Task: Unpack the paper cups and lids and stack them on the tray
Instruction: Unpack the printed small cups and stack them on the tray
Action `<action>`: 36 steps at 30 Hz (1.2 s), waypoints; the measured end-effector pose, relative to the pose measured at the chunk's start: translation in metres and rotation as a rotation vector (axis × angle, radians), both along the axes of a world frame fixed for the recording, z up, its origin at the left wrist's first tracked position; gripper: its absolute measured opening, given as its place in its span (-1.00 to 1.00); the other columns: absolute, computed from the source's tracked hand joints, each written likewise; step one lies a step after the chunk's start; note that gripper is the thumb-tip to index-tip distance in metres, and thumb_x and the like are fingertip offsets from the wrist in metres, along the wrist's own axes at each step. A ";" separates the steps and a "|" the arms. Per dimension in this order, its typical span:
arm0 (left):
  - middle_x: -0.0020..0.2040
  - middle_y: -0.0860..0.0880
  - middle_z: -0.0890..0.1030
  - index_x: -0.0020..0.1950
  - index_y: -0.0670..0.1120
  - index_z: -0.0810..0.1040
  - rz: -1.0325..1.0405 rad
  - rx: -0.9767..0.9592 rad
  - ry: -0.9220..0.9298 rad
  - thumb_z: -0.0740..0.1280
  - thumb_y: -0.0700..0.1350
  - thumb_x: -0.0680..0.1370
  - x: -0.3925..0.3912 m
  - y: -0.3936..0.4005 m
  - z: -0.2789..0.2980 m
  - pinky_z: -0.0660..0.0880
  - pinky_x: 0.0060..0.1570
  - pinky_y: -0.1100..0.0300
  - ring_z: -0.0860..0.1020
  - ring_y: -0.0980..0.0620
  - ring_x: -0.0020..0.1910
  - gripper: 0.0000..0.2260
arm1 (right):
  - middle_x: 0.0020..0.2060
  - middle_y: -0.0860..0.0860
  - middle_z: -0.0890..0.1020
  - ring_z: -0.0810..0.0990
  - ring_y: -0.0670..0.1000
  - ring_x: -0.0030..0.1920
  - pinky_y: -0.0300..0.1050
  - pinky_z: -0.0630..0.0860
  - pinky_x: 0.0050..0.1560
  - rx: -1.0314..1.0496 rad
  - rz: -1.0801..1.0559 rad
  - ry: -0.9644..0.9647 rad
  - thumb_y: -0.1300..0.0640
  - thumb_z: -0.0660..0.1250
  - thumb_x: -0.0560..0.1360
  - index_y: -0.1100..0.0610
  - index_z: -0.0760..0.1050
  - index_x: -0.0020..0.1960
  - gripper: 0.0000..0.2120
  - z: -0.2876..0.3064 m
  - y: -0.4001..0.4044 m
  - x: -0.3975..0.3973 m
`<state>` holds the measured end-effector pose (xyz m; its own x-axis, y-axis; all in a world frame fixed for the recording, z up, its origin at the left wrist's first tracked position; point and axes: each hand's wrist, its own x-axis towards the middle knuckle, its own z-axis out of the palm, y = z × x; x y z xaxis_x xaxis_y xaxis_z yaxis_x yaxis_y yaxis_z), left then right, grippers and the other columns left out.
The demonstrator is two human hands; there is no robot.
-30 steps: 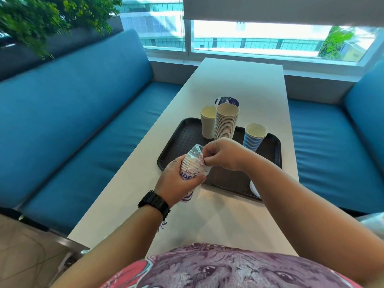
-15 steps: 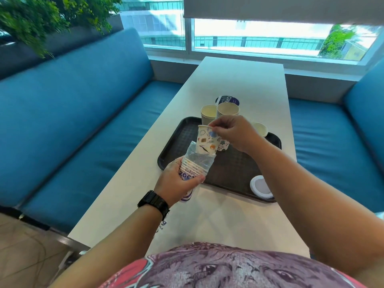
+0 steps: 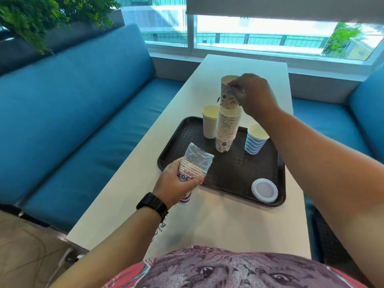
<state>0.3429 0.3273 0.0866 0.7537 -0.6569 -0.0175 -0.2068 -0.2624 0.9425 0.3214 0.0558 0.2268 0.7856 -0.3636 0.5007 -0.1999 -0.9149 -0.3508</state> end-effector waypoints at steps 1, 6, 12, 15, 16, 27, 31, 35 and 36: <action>0.01 0.09 0.69 0.11 0.09 0.55 0.007 -0.010 -0.001 0.58 -0.08 0.40 0.000 0.000 0.000 0.58 0.06 0.22 0.66 0.18 -0.02 -0.65 | 0.03 0.17 0.64 0.57 0.20 0.08 -0.03 0.47 0.09 -0.014 0.009 0.013 0.18 0.30 0.54 0.18 0.63 0.15 -0.76 -0.007 -0.001 0.001; -0.05 0.15 0.70 0.04 0.12 0.55 0.019 -0.024 -0.006 0.57 -0.12 0.41 0.001 0.000 0.000 0.57 0.02 0.30 0.66 0.20 -0.04 -0.69 | 0.00 0.19 0.66 0.58 0.22 0.08 -0.06 0.44 0.11 -0.008 0.036 0.049 0.20 0.33 0.51 0.22 0.65 0.06 -0.80 -0.043 0.003 0.000; 0.00 0.13 0.69 0.12 0.10 0.54 0.010 -0.007 -0.009 0.57 -0.09 0.41 0.001 0.000 -0.004 0.57 0.03 0.30 0.65 0.22 -0.02 -0.64 | 0.16 0.14 0.64 0.57 0.17 0.20 -0.01 0.39 0.33 0.078 -0.024 0.074 0.22 0.30 0.55 0.17 0.63 0.17 -0.77 -0.074 0.005 -0.005; 0.00 0.12 0.69 0.10 0.12 0.54 0.006 0.008 -0.020 0.57 -0.07 0.41 0.001 0.000 -0.003 0.57 0.02 0.30 0.65 0.23 -0.03 -0.65 | 0.21 0.12 0.62 0.54 0.16 0.25 0.18 0.20 0.47 0.115 -0.014 0.084 0.22 0.27 0.57 0.13 0.61 0.20 -0.75 -0.076 0.003 -0.004; -0.01 0.12 0.69 0.09 0.13 0.54 0.006 0.010 -0.024 0.57 -0.07 0.40 0.001 0.000 -0.003 0.57 0.02 0.29 0.65 0.23 -0.04 -0.66 | 0.23 0.11 0.60 0.52 0.14 0.29 0.17 0.10 0.51 0.115 -0.013 0.098 0.21 0.26 0.58 0.12 0.60 0.22 -0.74 -0.076 0.002 -0.004; 0.00 0.17 0.66 0.13 0.17 0.50 -0.032 0.044 -0.093 0.57 -0.06 0.41 -0.004 0.001 0.004 0.52 -0.05 0.42 0.63 0.28 -0.04 -0.61 | -0.16 -0.08 0.70 0.63 -0.04 -0.09 -0.29 0.51 -0.02 0.604 0.157 0.148 0.14 0.43 0.45 -0.07 0.65 -0.13 -0.89 -0.046 0.066 -0.027; -0.03 0.11 0.67 0.13 0.15 0.53 -0.064 0.058 -0.129 0.58 -0.01 0.38 -0.006 0.000 0.006 0.58 -0.02 0.28 0.64 0.20 -0.06 -0.61 | -0.27 -0.03 0.66 0.58 -0.02 -0.23 -0.14 0.52 -0.07 0.526 0.238 0.513 0.23 0.41 0.43 0.10 0.68 -0.11 -0.90 -0.048 0.089 -0.033; 0.05 0.09 0.64 0.27 0.16 0.50 -0.087 0.119 -0.169 0.55 0.19 0.32 -0.005 0.000 0.006 0.61 0.07 0.05 0.64 0.12 0.01 -0.45 | -0.26 0.09 0.61 0.48 0.00 -0.24 -0.15 0.43 -0.18 0.426 0.202 0.744 0.24 0.34 0.39 0.19 0.66 -0.10 -0.86 -0.055 0.099 -0.033; 0.07 0.09 0.63 0.29 0.18 0.48 -0.084 0.143 -0.182 0.53 0.24 0.31 -0.004 0.001 0.006 0.61 0.08 0.03 0.63 0.12 0.03 -0.41 | -0.26 0.10 0.60 0.48 0.00 -0.25 -0.14 0.42 -0.18 0.444 0.200 0.750 0.24 0.33 0.38 0.21 0.66 -0.11 -0.85 -0.057 0.100 -0.034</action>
